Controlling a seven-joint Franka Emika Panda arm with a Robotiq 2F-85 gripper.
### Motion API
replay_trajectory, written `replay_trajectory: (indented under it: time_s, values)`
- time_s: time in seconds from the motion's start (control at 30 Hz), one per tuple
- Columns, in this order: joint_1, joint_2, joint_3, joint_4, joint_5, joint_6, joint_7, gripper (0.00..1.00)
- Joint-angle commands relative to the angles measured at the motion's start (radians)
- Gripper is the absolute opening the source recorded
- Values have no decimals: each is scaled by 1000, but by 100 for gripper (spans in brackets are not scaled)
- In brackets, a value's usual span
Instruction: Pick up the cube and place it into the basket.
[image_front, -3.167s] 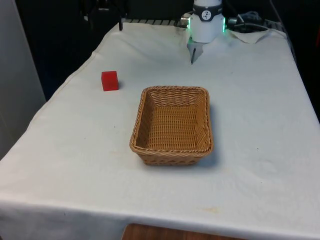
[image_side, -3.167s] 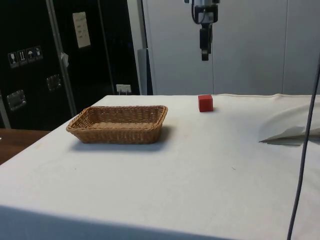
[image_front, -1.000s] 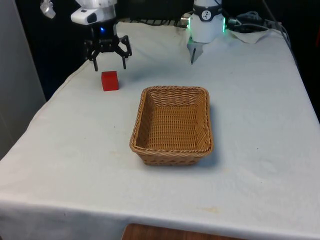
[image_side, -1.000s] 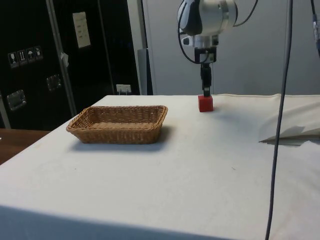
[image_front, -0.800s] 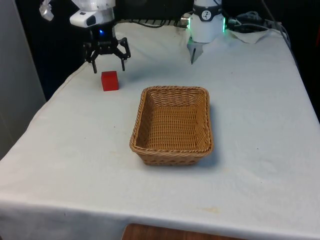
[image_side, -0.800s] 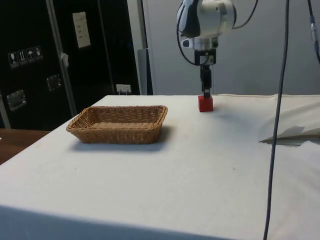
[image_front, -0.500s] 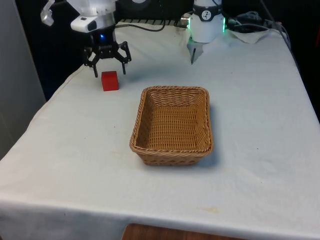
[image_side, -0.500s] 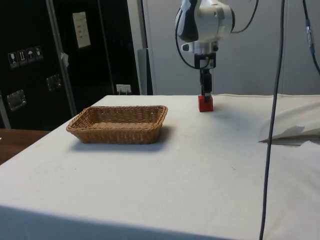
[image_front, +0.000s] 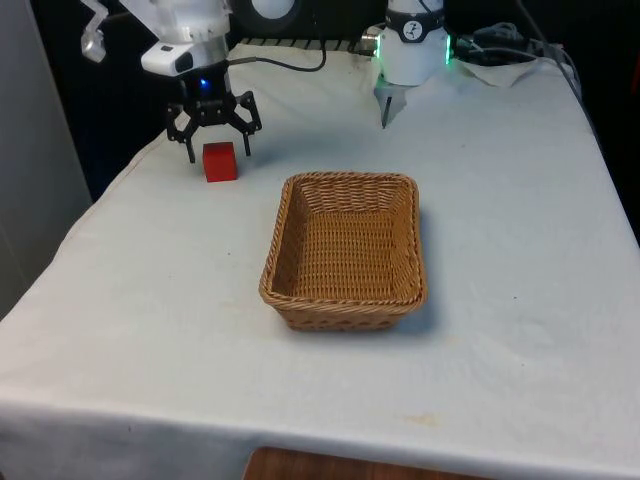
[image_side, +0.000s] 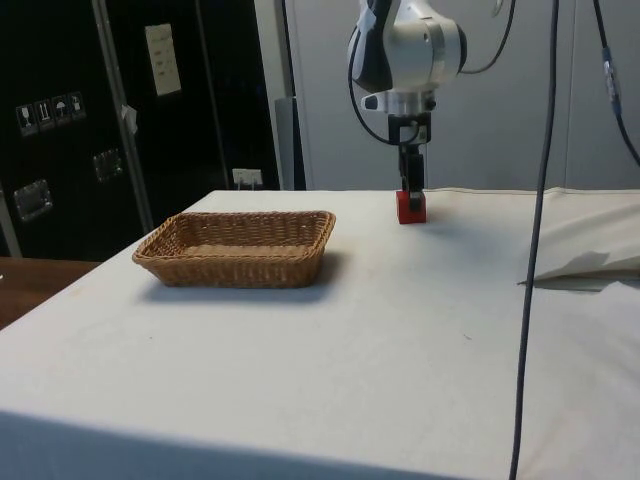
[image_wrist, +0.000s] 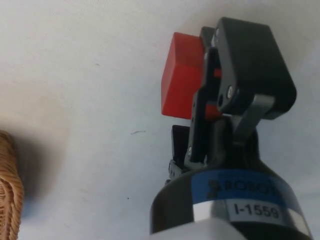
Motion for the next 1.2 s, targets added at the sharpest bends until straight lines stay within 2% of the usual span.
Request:
replay_trajectory:
  time_s: [0.0, 0.17, 0.2, 0.23, 0.5, 0.53, 0.63, 0.7, 0.73, 0.77, 0.8, 0.83, 0.87, 0.93, 1.17]
  values:
    - [-6, -4, 9, 0, 13, 8, -14, 100]
    - [-4, -1, 6, 1, 10, 6, -9, 100]
    - [1, 0, 0, 0, 1, -1, -2, 100]
    - [-3, -1, 6, 1, 10, 5, -9, 100]
    - [-3, 1, 5, 2, 9, 4, -7, 100]
    - [1, 0, 0, 0, 1, -2, -2, 100]
    - [-2, 2, 5, 2, 9, 3, -7, 100]
    - [-2, 2, 5, 2, 9, 3, -7, 85]
    - [-2, 2, 5, 2, 9, 3, -7, 64]
    - [-2, 2, 5, 2, 9, 3, -7, 52]
    - [-2, 2, 5, 2, 8, 3, -7, 36]
    - [1, 0, 0, 0, 1, -2, -2, 26]
    - [-2, 2, 4, 2, 7, 2, -6, 26]
    - [-1, 1, 3, 1, 6, 1, -5, 4]
    - [1, 0, 0, 1, 1, -3, -2, 1]
